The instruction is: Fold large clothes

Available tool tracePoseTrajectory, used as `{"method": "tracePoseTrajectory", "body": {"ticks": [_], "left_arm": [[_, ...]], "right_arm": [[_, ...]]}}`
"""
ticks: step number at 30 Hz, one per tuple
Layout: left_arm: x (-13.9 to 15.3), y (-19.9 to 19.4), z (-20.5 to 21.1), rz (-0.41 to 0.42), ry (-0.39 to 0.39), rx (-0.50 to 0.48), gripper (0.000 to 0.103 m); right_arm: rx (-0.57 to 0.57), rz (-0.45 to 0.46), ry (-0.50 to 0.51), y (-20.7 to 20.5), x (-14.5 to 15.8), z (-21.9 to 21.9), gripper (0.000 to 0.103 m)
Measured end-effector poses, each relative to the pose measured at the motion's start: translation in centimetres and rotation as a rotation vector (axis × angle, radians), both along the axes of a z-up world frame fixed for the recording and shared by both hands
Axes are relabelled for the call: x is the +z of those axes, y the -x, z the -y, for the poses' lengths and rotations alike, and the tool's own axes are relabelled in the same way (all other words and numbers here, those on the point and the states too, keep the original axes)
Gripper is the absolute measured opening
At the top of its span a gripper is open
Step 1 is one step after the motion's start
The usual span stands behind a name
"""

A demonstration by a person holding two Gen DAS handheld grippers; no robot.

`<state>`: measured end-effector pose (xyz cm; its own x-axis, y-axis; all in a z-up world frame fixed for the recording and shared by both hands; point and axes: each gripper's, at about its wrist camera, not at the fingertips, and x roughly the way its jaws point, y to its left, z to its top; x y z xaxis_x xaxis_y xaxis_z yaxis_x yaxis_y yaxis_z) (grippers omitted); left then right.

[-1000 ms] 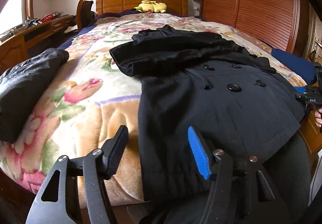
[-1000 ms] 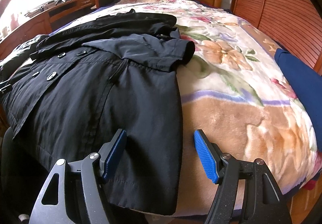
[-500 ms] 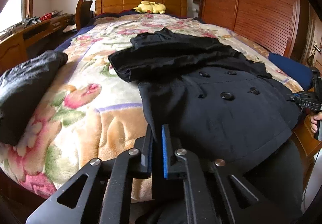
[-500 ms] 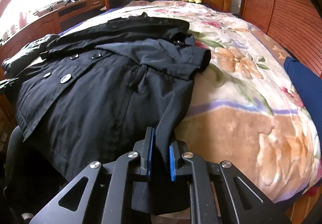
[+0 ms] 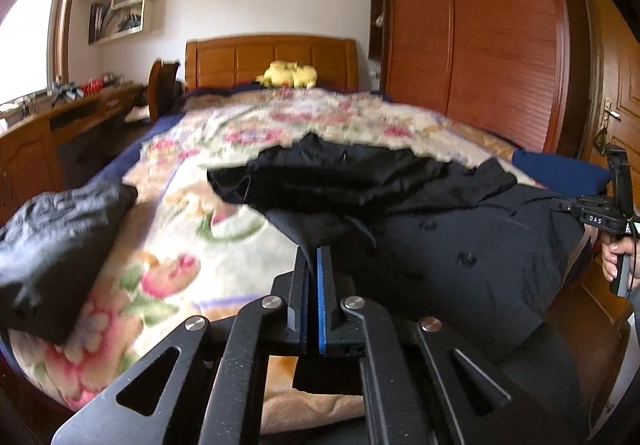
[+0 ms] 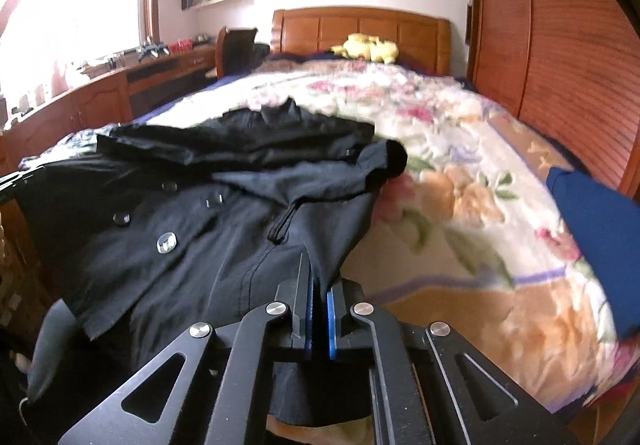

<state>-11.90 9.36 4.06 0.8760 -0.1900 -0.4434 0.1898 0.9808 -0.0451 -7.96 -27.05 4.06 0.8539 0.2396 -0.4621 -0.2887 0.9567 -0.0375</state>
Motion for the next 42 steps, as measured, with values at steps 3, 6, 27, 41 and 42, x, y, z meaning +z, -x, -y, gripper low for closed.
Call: {"method": "tracePoseTrajectory", "body": {"ticks": [3, 6, 27, 41, 42], "left_arm": [[1.6, 0.9, 0.0, 0.047, 0.005, -0.006, 0.003], [3.1, 2.0, -0.1, 0.09, 0.01, -0.013, 0.003], [11.3, 1.9, -3.5, 0.26, 0.012, 0.046, 0.003], [5.1, -10.7, -4.5, 0.109, -0.02, 0.121, 0.003], [4.7, -11.8, -4.7, 0.094, -0.017, 0.124, 0.003]], "right_arm": [[0.011, 0.048, -0.027, 1.3, 1.7, 0.4, 0.004], [0.024, 0.092, -0.046, 2.9, 3.2, 1.1, 0.004], [0.067, 0.31, -0.038, 11.0, 9.9, 3.2, 0.004], [-0.021, 0.112, 0.051, -2.8, 5.1, 0.3, 0.004], [-0.026, 0.104, 0.052, -3.7, 5.1, 0.1, 0.004]]}}
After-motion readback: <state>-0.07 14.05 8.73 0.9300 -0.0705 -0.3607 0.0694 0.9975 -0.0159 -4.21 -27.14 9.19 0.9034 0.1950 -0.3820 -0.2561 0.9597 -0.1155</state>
